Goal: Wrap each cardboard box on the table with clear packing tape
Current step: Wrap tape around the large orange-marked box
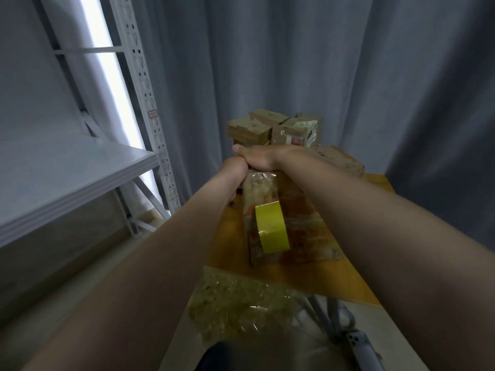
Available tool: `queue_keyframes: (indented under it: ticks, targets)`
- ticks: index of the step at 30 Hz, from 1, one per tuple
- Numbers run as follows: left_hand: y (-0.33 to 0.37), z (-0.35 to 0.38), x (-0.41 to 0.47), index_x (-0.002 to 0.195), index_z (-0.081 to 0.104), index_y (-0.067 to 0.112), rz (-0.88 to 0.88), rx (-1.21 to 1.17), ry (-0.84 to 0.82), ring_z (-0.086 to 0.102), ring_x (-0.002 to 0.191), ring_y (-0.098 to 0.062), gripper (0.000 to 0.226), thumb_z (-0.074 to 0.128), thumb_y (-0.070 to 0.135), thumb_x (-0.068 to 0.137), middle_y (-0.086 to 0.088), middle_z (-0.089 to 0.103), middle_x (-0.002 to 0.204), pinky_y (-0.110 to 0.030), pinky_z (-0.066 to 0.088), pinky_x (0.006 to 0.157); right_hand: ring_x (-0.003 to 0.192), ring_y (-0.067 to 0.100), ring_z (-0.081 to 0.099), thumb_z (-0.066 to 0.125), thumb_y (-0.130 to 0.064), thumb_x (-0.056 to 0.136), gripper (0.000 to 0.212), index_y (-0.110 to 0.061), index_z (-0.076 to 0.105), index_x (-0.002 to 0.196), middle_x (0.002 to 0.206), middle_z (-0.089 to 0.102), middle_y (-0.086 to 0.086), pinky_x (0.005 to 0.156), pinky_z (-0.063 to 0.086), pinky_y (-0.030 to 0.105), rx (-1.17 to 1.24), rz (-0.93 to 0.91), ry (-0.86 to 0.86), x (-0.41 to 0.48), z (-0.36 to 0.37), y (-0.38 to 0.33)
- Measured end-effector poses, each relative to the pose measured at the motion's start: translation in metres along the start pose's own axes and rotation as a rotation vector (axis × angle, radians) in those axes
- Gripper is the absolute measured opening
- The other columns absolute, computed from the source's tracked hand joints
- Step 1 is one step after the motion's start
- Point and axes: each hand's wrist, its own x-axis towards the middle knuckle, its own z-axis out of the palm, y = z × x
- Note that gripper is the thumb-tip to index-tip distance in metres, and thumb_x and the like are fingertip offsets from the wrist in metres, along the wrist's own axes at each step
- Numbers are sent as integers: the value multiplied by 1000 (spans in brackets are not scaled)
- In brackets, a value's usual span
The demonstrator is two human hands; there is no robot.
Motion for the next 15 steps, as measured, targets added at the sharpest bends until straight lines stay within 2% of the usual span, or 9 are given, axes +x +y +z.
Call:
queue_keyframes:
  ticks: [3, 6, 9, 13, 15]
  targets:
    - [-4, -4, 2, 106, 69, 12, 13, -24, 15, 67, 94, -33, 41, 34, 34, 106, -11, 71, 99, -62, 53, 91, 155, 32, 26, 14, -60, 108, 73, -14, 32, 162, 169, 26, 15, 122, 21, 45, -68, 32, 30, 11, -1, -2]
    - [-7, -5, 2, 102, 70, 14, 32, -58, 13, 64, 79, -27, 39, 34, 30, 105, -7, 68, 86, -50, 56, 87, 151, 34, 32, 17, -57, 108, 71, -13, 37, 159, 167, 30, 17, 117, 27, 43, -116, 46, 55, 15, -4, -2]
    - [-11, -3, 6, 108, 70, 12, 65, -74, 29, 68, 86, -30, 41, 33, 31, 105, -9, 72, 93, -52, 57, 89, 153, 33, 30, 14, -60, 108, 74, -11, 36, 159, 167, 29, 16, 120, 24, 42, -79, 39, 52, 11, -2, -2]
    - [-6, -3, 7, 113, 66, 9, 65, 15, 16, 69, 96, -35, 37, 40, 33, 105, -15, 72, 102, -53, 57, 91, 157, 32, 20, 0, -77, 96, 93, -19, 25, 164, 171, 20, 15, 126, 15, 52, -88, 31, 117, -6, 6, 2]
    - [-7, -2, 10, 117, 65, 7, 100, 26, -1, 67, 94, -32, 35, 43, 31, 106, -15, 69, 95, -43, 57, 87, 159, 28, 14, -3, -73, 98, 87, -23, 20, 165, 172, 16, 10, 127, 7, 50, -112, -14, 150, -27, 13, 5]
